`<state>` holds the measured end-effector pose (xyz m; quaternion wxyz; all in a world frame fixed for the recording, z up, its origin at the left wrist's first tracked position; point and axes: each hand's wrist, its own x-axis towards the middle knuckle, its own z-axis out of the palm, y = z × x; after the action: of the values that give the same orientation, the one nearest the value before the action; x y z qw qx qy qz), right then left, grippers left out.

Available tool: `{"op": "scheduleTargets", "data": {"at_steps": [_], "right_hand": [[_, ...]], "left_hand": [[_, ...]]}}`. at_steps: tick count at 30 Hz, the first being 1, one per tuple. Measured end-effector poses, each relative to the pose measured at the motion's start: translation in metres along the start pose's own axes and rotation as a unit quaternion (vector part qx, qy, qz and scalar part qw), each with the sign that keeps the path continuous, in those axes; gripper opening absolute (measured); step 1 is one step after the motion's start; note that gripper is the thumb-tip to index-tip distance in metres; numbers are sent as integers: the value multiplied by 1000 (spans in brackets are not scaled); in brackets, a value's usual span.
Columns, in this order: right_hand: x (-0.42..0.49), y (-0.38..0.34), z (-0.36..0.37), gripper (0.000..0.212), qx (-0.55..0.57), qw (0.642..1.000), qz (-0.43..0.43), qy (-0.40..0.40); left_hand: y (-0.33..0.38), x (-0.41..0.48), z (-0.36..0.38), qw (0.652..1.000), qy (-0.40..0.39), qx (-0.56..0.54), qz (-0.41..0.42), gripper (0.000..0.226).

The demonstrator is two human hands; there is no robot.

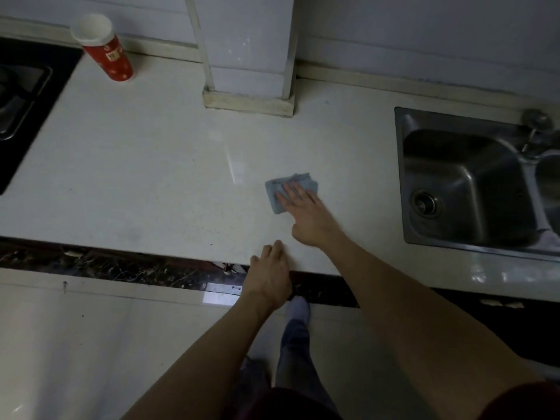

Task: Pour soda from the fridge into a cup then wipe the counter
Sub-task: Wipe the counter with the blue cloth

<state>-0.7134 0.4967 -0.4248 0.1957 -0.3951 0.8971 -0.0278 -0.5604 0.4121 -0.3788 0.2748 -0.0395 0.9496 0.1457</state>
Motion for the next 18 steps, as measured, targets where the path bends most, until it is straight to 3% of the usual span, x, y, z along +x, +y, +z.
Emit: {"op": "scheduleTargets", "data": {"at_steps": [7, 13, 16, 18], "right_hand": [[-104, 60, 25, 83, 29, 982, 178, 61], [-153, 38, 45, 87, 100, 914, 382, 95], [-138, -4, 49, 87, 147, 891, 418, 101], [-125, -30, 49, 88, 145, 907, 384, 98]], "left_hand": [[-2, 2, 9, 998, -28, 62, 19, 73], [-14, -1, 11, 999, -17, -1, 51, 65], [-19, -4, 16, 997, -2, -2, 78, 57], [-24, -6, 21, 996, 11, -9, 90, 53]]}}
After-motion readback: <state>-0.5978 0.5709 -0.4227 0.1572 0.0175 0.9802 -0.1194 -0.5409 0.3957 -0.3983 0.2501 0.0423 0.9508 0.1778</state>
